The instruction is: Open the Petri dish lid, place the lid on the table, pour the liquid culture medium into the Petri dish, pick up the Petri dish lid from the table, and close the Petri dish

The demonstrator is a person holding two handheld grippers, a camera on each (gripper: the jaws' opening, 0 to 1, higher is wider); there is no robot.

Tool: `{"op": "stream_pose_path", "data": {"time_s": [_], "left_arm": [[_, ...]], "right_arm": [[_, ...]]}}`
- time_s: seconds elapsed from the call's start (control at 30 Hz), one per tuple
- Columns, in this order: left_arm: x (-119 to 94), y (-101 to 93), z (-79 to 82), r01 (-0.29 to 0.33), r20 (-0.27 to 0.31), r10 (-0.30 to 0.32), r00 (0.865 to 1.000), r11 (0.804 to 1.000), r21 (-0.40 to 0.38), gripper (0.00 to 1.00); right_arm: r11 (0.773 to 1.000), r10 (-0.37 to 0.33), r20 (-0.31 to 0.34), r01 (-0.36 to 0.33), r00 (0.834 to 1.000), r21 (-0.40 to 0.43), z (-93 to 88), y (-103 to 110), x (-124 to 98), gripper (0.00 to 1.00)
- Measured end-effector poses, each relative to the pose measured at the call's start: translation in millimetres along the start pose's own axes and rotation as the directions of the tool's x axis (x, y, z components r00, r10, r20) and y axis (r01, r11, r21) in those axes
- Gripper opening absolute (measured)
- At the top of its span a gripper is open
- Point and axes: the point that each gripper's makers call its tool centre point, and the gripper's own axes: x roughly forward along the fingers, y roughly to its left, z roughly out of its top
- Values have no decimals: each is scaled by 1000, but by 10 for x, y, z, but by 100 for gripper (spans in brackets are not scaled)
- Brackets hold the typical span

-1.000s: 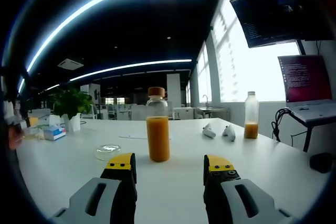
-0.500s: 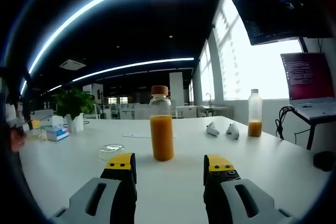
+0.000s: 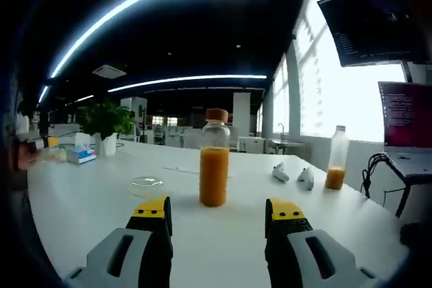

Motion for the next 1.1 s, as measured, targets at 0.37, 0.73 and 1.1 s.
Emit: {"op": "stream_pose_path", "data": {"time_s": [0.37, 0.73, 1.1], "left_arm": [[51, -373, -43, 193, -21, -195, 981, 980, -45, 40], [205, -528, 95, 311, -14, -313, 950, 947, -81, 40], [361, -649, 150, 410, -57, -411, 910, 911, -37, 42]], "right_arm": [[997, 70, -1, -70, 998, 21, 17, -10, 73, 51], [967, 253, 17, -252, 967, -36, 228, 339, 175, 51], [934, 357, 24, -356, 934, -41, 399, 469, 359, 52]]}}
